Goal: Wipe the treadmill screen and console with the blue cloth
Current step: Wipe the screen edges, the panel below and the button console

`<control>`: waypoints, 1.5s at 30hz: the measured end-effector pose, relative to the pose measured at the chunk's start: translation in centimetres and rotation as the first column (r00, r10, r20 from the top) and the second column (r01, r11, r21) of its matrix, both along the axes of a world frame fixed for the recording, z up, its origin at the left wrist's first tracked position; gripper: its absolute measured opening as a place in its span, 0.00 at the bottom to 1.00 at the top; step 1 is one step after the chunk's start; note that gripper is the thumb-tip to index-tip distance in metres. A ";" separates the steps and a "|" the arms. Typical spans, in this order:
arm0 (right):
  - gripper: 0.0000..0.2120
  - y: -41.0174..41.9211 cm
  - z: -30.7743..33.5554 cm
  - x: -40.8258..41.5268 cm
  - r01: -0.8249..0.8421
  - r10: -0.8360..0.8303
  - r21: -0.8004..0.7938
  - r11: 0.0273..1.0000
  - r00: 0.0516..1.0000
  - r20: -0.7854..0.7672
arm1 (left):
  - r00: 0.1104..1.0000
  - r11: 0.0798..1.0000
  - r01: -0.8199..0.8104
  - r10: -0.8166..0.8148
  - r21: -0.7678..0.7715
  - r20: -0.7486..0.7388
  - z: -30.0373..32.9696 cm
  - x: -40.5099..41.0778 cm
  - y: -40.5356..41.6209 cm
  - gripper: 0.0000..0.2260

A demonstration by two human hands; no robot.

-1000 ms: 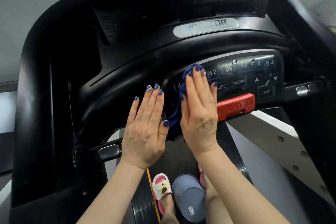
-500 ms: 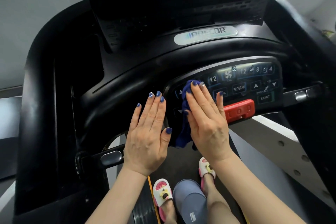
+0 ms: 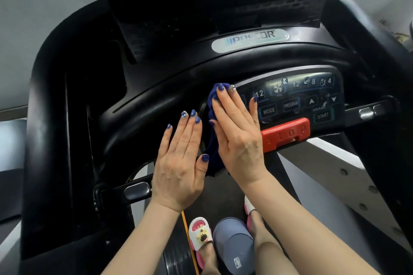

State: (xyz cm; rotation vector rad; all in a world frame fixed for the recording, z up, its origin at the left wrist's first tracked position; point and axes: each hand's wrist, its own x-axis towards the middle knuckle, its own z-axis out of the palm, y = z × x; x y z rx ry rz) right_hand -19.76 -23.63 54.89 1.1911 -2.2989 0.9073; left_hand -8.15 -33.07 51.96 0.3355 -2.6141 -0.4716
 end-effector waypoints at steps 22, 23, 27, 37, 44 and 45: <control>0.15 4.0 -1.3 0.6 0.011 -0.007 0.088 0.996 0.999 -0.047 | 1.000 1.000 -0.008 0.007 -0.007 -0.018 0.0 0.0 0.1 0.26; 0.16 3.3 -0.8 0.5 0.045 -0.044 0.067 0.997 0.999 -0.011 | 1.000 1.000 -0.009 0.009 -0.005 -0.017 0.1 -0.1 0.1 0.26; 0.17 3.1 -0.7 1.0 0.072 -0.075 0.067 0.995 0.997 0.029 | 0.999 1.000 -0.015 0.015 0.013 -0.045 0.6 -0.5 0.6 0.26; 0.18 1.7 0.9 -2.3 0.153 -0.155 0.063 0.986 0.987 0.031 | 0.998 0.998 -0.035 0.033 -0.044 -0.047 0.1 -2.6 2.0 0.26; 0.17 5.4 -0.9 0.0 0.152 -0.150 0.145 0.978 0.988 -0.028 | 0.999 0.999 -0.014 0.012 -0.048 -0.041 0.1 -2.4 2.1 0.27; 0.17 5.1 -0.7 -0.2 0.166 -0.162 0.143 0.976 0.986 -0.035 | 0.999 0.999 -0.013 0.011 -0.048 -0.042 0.1 -2.4 2.2 0.27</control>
